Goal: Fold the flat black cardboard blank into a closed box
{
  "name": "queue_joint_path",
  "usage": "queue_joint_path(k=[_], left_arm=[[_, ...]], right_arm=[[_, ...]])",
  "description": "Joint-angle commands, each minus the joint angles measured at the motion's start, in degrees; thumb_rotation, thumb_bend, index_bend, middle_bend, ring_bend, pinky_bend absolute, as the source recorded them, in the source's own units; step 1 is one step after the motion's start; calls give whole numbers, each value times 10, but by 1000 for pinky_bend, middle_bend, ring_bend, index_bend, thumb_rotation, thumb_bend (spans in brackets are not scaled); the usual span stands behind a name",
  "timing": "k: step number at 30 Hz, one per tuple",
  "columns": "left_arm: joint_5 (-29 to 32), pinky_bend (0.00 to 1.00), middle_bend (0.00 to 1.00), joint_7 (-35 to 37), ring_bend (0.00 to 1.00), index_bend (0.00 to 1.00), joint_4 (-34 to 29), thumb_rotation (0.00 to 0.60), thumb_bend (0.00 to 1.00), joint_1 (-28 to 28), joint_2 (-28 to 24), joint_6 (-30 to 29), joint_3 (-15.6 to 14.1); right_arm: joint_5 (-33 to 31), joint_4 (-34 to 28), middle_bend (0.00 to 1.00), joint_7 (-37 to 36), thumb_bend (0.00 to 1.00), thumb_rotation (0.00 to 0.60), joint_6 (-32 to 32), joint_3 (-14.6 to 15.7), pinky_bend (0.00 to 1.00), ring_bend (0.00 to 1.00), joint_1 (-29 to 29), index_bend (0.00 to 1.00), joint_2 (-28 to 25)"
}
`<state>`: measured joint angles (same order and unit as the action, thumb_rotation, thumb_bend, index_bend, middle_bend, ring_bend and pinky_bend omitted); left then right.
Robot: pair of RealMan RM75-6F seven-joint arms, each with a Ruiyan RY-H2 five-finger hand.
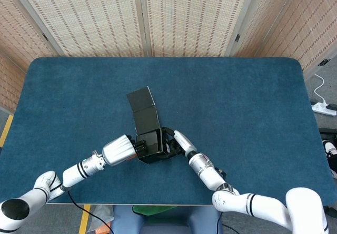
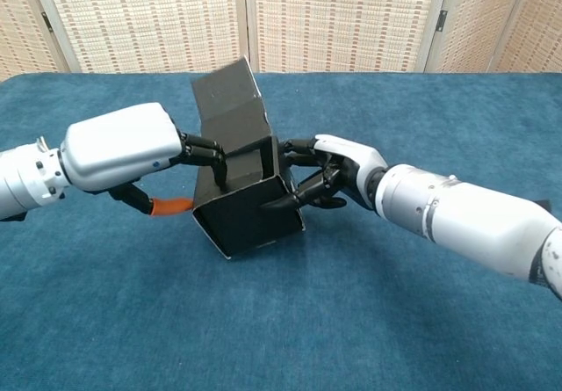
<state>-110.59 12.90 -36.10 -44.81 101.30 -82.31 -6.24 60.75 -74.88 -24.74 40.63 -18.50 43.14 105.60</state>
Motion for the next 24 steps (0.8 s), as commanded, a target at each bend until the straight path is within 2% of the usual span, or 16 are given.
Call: queue_joint_path(k=[1,6,13,24], left_arm=[[1,863,498,0,854,525,17,600,339,1,12,9,-10],[8,861,481,5,854,496,26,600,338,5,25,15,-17],[15,855,446,-6,854,431,17,600,339,0,27,20,-20],[17,853,434,-46,854,435,-2,600,338,-10,25,39,-28]], right_arm=[[10,17,590,0,275,600,5,5,1000,803,-1,624,11],[30,45,590,-16,275,600,8,15,1000,802,-6,624,26],[94,87,589,-53,276,600,33,43,1000,801,-21,624,40],[164,145,589,-105,279,600,73,82,1000,799,-38,624,64]])
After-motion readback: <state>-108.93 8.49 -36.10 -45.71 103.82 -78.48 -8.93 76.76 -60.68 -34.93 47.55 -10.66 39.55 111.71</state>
